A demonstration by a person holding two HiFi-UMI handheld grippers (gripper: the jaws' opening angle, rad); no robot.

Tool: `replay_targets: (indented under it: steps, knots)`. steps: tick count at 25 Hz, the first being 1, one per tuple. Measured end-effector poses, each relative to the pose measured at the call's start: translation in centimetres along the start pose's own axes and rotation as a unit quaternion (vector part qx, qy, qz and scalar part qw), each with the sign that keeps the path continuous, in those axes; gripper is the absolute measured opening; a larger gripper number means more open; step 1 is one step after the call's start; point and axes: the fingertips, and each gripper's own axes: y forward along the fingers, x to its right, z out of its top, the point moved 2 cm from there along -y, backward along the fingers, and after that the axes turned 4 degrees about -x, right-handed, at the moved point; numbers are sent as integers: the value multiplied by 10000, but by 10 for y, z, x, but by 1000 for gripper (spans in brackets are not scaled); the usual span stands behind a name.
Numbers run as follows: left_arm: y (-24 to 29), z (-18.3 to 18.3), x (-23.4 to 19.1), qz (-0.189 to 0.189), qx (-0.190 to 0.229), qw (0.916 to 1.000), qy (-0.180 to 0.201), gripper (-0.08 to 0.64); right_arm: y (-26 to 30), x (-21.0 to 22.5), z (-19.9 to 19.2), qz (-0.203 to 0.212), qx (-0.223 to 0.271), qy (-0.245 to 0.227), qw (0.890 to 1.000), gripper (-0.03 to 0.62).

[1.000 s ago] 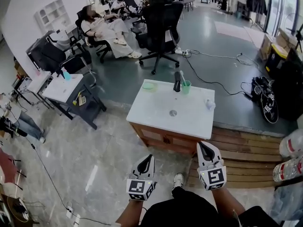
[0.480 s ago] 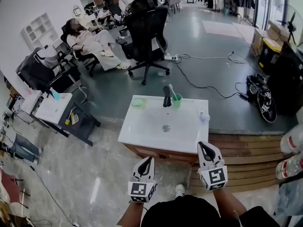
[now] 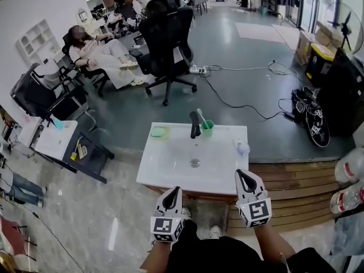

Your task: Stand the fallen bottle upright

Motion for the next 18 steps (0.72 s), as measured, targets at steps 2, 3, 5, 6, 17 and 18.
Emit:
replay_targets:
  steps: [2, 3, 5, 6, 17, 18]
  knots:
    - [19, 2, -12, -64, -7, 10000, -21, 18, 18, 6, 0, -96, -33, 64, 9999, 15]
    - [29, 4, -19, -104, 1, 9999, -5, 18, 28, 8, 1, -150, -48, 89, 9998, 15]
    - [47, 12, -32, -197, 45, 9998, 91, 20, 49, 13, 4, -252, -91, 115, 9996, 15]
    - [56, 17, -39, -254, 71, 9995, 147, 18, 60, 15, 5, -307, -114, 122, 9994, 15]
    - [144, 45, -120, -898, 49, 9954, 324, 18, 155, 27, 11, -1019, -452, 169, 9936, 15]
    - [151, 48, -126, -964, 63, 9948, 337, 18, 161, 26, 12, -1062, -477, 167, 9931, 15]
